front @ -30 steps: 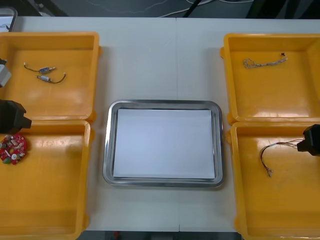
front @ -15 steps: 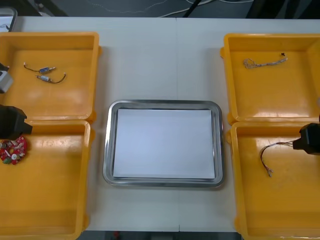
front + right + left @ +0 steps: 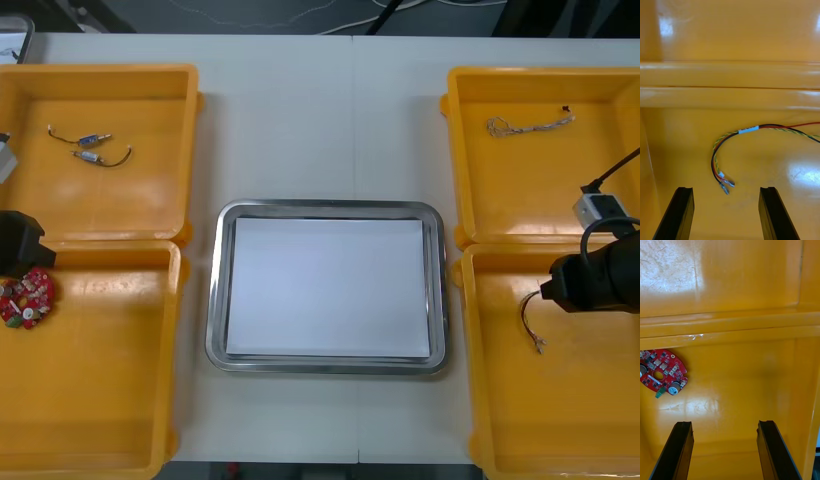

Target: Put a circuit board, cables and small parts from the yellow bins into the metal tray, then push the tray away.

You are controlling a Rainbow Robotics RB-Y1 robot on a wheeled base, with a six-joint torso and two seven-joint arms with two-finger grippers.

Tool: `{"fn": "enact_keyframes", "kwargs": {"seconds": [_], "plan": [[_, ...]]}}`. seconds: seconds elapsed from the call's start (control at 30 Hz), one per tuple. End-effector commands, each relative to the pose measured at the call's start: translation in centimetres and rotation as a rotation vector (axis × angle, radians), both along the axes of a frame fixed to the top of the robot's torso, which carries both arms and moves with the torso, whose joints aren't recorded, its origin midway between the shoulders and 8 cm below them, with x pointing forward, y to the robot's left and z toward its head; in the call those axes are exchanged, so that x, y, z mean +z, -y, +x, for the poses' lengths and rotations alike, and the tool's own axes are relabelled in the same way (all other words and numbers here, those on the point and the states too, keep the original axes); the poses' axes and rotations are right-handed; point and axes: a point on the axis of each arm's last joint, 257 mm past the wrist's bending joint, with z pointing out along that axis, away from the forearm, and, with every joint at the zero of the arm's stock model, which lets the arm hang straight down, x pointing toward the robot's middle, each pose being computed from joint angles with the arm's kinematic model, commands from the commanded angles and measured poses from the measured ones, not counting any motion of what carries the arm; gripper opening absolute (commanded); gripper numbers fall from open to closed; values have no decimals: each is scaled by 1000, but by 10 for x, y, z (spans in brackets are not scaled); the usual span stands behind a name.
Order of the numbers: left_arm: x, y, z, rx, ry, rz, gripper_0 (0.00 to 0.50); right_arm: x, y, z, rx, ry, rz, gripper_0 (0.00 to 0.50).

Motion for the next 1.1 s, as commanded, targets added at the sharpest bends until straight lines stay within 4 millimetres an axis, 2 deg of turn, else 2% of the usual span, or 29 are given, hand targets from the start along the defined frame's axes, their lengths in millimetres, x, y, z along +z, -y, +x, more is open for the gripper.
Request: {"fn": "enact_keyframes", "kwargs": {"seconds": [0.03,0.5,0.8,1.1], "plan": [[4,-32,-1,-173,4,113,500,-15,-19,-4,67,15,-28,500],[-4,-64,1,-398,47,218,500,-42,-18,-9,48,-19,3,500],[-16,-84,0,-515,66,254,500,-58,-9,-10,57,-10,-42,500],[-30,-103,3,-612,97,327,500,-79,-13,-8,70,-1,-36,500]]}}
